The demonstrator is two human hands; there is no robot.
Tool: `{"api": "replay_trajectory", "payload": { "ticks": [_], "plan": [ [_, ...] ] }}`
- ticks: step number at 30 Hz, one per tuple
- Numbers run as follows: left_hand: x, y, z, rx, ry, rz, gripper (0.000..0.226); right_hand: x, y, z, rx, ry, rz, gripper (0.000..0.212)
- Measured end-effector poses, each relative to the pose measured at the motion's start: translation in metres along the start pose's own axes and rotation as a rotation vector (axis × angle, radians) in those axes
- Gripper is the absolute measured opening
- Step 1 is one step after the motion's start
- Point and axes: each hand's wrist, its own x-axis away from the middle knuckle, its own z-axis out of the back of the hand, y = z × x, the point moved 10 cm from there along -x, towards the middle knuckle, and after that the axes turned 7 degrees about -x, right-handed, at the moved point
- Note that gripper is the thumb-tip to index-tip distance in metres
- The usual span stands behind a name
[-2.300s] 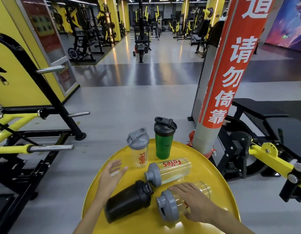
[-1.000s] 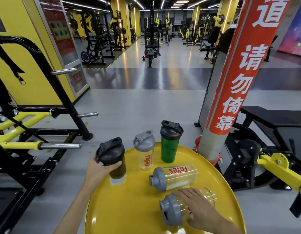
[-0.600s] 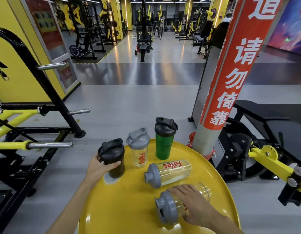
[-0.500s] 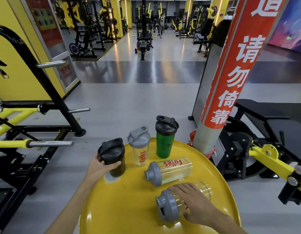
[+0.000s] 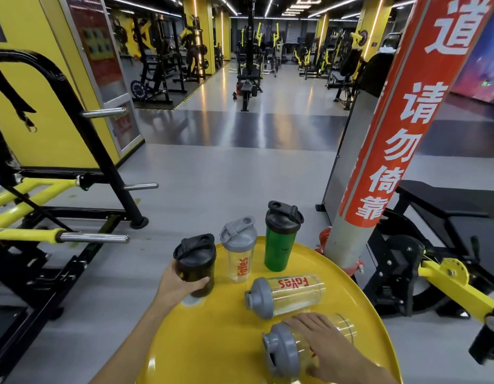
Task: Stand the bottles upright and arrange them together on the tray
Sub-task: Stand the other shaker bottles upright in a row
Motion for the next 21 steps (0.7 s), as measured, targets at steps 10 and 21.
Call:
{"api": "replay_trajectory", "payload": {
  "ticks": [10,21],
  "plan": [
    [0.019,-0.013,-0.011,0.127,-0.010,0.010,0.095,0.003,-0.002,0.036,-0.409,0.040,0.020,0.072],
    [0.112,-0.065,-0.060,-0.206,-0.081,-0.091,0.078,-0.050,0.037,0.073,-0.400,0.284,-0.001,0.068]
  ]
}}
